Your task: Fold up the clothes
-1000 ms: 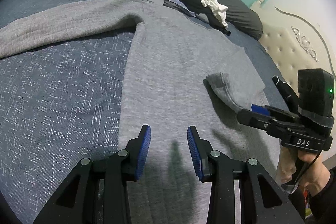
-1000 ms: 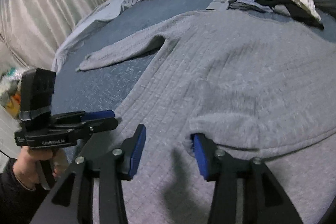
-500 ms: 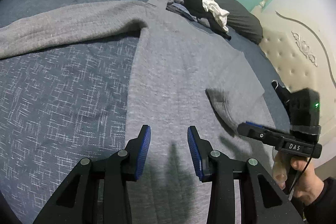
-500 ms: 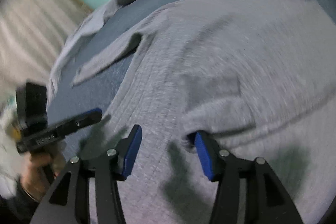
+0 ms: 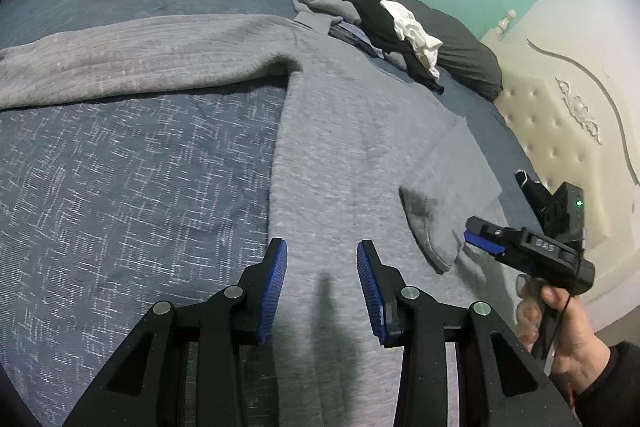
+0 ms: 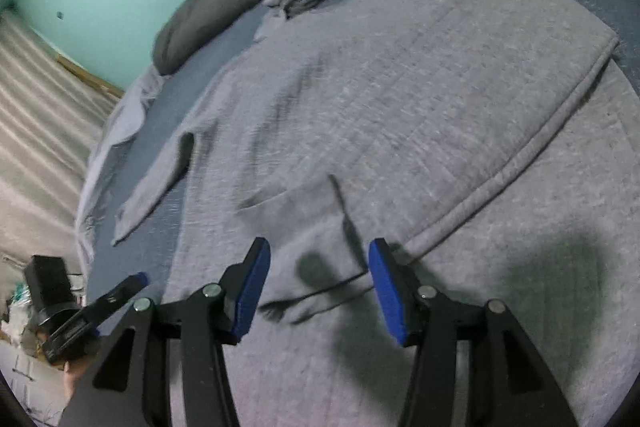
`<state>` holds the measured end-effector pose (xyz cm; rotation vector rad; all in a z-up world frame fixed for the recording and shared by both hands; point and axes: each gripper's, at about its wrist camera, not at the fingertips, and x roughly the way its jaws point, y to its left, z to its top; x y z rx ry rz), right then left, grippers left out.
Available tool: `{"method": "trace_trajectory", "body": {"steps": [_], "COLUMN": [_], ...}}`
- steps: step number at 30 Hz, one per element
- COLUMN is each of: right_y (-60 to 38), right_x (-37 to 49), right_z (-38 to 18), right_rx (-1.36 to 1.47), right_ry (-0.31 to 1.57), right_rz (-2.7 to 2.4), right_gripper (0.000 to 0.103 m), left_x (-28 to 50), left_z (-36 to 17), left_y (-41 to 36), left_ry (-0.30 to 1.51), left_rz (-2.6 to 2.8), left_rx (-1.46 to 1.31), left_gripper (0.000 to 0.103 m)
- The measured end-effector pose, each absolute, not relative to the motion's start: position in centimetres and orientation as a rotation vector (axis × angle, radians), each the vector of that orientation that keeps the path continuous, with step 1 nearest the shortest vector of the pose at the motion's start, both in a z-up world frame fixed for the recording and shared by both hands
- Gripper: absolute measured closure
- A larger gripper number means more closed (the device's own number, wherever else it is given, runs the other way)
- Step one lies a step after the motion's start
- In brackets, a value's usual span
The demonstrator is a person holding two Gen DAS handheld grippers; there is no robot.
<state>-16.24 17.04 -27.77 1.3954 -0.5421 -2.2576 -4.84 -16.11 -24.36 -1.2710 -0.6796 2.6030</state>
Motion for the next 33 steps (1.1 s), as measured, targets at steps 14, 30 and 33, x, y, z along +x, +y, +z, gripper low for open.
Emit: {"method": "trace_trajectory", "body": {"steps": [14, 30, 33], "right_y": [9.3, 12.8, 15.4], "right_x": [-13.6, -12.5, -12.1], "right_z": [-25.1, -24.9, -26.2], "right_rx": [1.248, 1.221, 1.227], "right_ry": [-0.306, -0.342, -0.4], "right_rz": [-2.022, -2.129, -2.178], "right_gripper": [0.098, 0.085, 0.077], "left_x": [-4.6, -6.4, -7.7], "left_z": [-24.4, -25.2, -25.4], "left_y": [-17.2, -14.3, -12.8], "left_ry": [-0.712, -0.631, -0.568], "left_rz": [2.614, 2.509, 2.486], "left_rx": [-1.265, -1.299, -1.313], "left_gripper": [0.063, 0.052, 0.052]}}
